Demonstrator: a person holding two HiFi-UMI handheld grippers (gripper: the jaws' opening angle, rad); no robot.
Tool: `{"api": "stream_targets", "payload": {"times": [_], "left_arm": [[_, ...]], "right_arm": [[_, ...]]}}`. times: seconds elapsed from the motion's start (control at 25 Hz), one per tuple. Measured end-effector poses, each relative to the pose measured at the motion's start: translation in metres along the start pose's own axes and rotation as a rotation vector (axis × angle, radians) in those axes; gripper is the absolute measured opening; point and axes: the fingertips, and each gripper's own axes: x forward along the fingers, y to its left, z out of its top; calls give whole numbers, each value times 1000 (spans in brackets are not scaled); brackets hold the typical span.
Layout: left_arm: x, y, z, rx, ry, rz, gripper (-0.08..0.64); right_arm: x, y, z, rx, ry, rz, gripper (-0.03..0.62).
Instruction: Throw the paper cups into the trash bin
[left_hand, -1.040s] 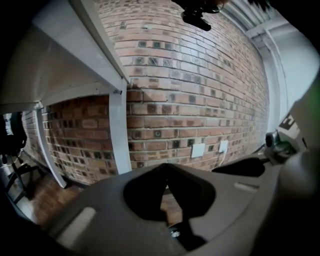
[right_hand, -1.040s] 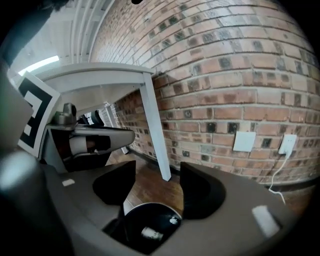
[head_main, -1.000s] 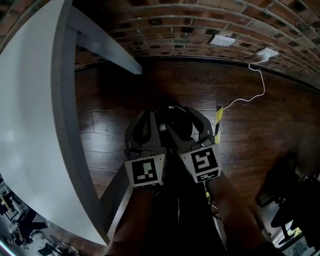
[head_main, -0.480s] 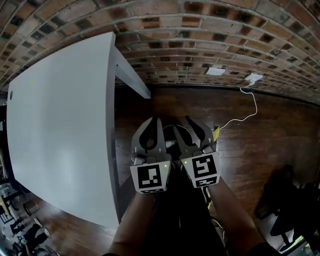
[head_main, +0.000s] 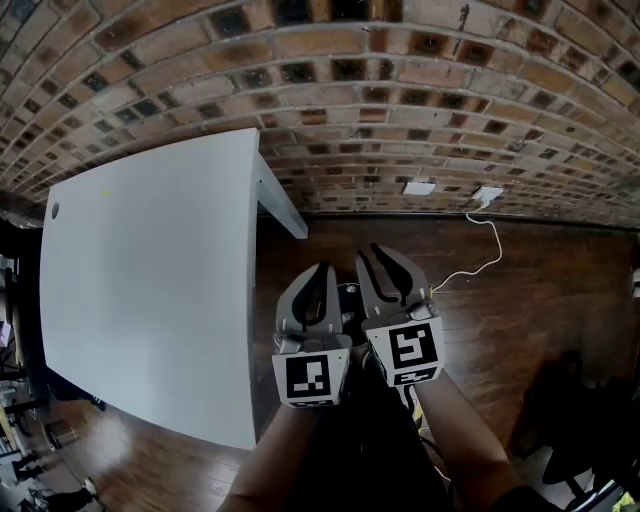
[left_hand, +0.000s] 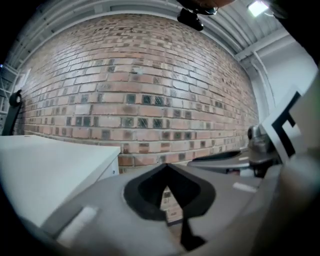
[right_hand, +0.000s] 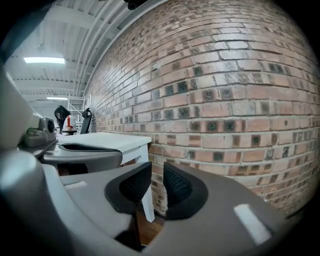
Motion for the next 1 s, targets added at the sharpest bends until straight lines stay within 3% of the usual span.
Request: {"api": "stream_targets", "payload": {"times": [0.48,1.0], "left_arm": [[-6,7,73,19,-88,8,5],[-27,0,154,39,-160,-22,5]], "right_arm": [[-19,1,99,-11,-118,-59,9],[-48,15,185,-44,-211,-44,8]]}}
